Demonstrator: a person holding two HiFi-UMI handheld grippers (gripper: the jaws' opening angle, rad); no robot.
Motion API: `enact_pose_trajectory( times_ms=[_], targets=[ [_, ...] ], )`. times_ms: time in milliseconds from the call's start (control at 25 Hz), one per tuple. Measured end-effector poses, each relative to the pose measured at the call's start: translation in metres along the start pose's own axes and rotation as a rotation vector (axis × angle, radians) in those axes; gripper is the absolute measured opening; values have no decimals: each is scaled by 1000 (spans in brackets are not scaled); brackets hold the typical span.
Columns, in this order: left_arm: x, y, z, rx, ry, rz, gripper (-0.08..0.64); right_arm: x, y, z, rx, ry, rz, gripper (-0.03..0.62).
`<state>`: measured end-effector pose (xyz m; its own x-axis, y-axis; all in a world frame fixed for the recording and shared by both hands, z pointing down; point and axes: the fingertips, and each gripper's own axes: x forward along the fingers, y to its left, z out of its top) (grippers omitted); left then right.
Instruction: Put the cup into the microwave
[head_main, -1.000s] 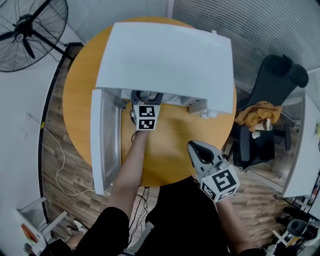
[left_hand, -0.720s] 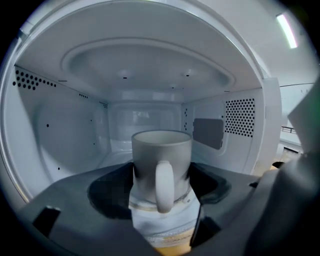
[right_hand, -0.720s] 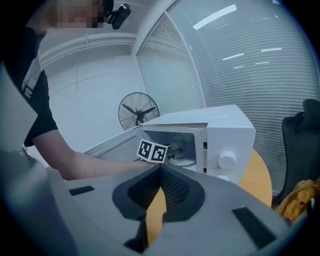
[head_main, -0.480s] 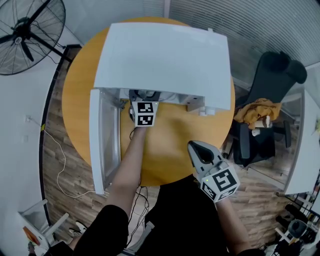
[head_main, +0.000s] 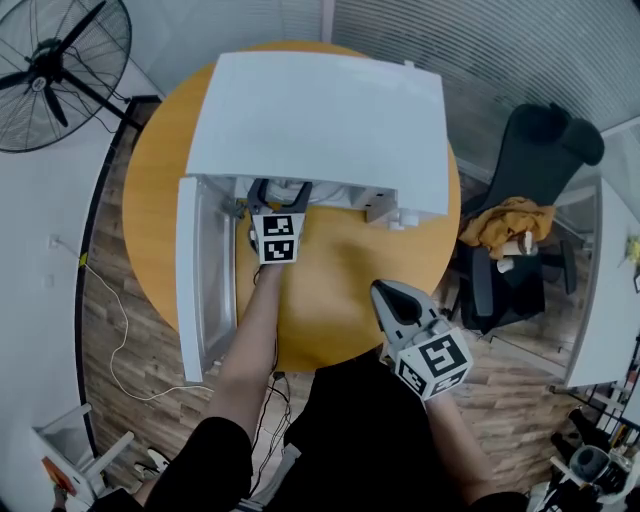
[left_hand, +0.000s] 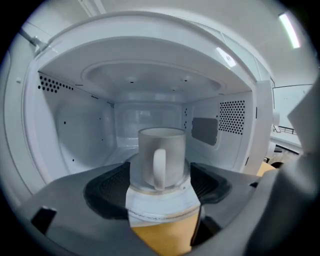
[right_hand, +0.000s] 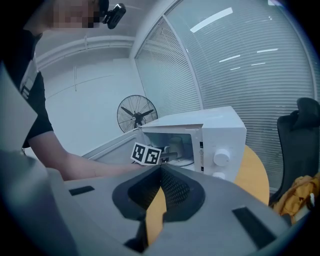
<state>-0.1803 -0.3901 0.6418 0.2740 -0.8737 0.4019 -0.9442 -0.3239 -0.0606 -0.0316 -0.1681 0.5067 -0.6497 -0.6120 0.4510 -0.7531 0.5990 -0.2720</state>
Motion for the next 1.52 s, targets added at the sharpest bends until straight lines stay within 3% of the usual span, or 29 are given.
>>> enact_pose_trajectory(
  times_ms=[520, 920, 1200, 1520],
  targets=[
    [-91, -44, 1, -15, 2, 34, 354, -40, 15, 5, -47, -69, 90, 9],
    [-184, -123, 14, -43, -9, 37, 341, -105, 22, -8, -71, -128, 152, 9],
    [-255, -176, 20, -51, -21, 60, 302, -148, 31, -10, -101, -185, 208, 9],
    [-334, -240, 43, -85, -97, 75, 185, -188, 40, -26, -135, -198, 255, 9]
  ],
)
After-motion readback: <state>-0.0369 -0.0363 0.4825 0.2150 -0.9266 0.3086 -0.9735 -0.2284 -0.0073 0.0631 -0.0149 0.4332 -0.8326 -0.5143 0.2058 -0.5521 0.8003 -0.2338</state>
